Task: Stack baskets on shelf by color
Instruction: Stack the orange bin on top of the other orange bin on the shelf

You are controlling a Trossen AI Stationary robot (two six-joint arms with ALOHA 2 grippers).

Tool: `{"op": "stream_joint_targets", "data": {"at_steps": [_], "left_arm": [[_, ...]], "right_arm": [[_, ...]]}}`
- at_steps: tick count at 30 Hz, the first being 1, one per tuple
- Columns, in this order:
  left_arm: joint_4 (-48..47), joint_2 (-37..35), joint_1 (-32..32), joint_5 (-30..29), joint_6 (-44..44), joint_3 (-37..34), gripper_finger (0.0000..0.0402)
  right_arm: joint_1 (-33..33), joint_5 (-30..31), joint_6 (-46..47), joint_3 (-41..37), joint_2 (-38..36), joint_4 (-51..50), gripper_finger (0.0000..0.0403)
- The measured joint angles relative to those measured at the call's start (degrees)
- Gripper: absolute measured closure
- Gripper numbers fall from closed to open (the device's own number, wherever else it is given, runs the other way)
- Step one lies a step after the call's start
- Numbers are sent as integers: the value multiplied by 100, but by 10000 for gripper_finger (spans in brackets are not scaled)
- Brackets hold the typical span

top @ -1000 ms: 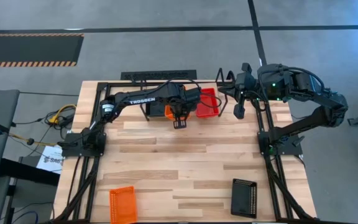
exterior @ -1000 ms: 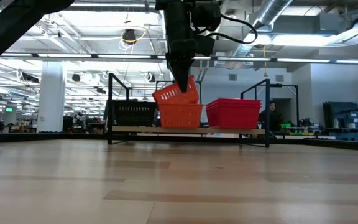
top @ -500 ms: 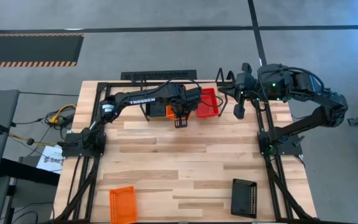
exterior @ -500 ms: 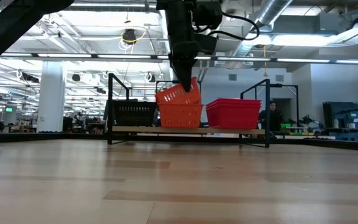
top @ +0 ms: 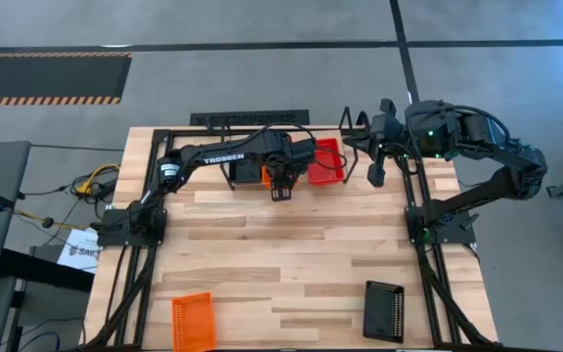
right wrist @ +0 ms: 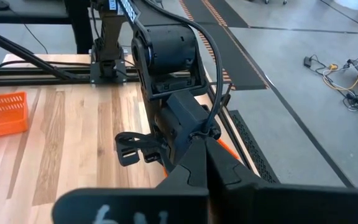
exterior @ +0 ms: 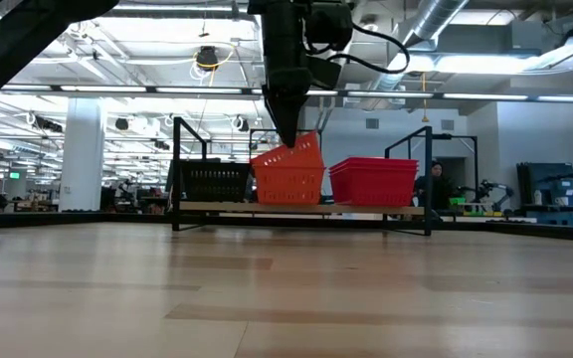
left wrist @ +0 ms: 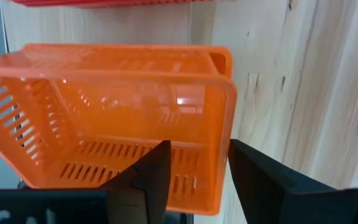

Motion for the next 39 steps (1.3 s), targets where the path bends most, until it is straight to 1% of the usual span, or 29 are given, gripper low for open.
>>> {"op": "stream_joint_targets", "data": {"at_steps": [6, 15, 22, 26, 30, 32, 34, 37, 39], "left_arm": [[1, 0, 0, -2, 74, 0, 251], [293, -2, -9, 5, 68, 0, 250], [256, -13, -31, 9, -240, 27, 250], [-115, -36, -32, 9, -534, 426, 250], [-365, -44, -68, 7, -697, 1043, 250], [-145, -80, -110, -6, -700, 1230, 250], [366, -215, -122, -7, -657, 1100, 250], [883, -238, -120, -18, -697, 1078, 250], [929, -223, -116, -43, -698, 1078, 250]], "right_arm": [[0, 0, -23, 0, 0, 0, 400], [2, 2, -23, 0, 0, 0, 400], [2, 1, -23, 0, 0, 0, 400], [2, 0, -23, 0, 0, 0, 400], [2, 1, -23, 0, 0, 0, 400], [2, 0, -23, 0, 0, -1, 400], [0, 0, -23, 0, 0, -5, 400], [2, 0, -21, 0, -2, -17, 400], [1, 0, -21, 0, -2, -24, 400]]}}
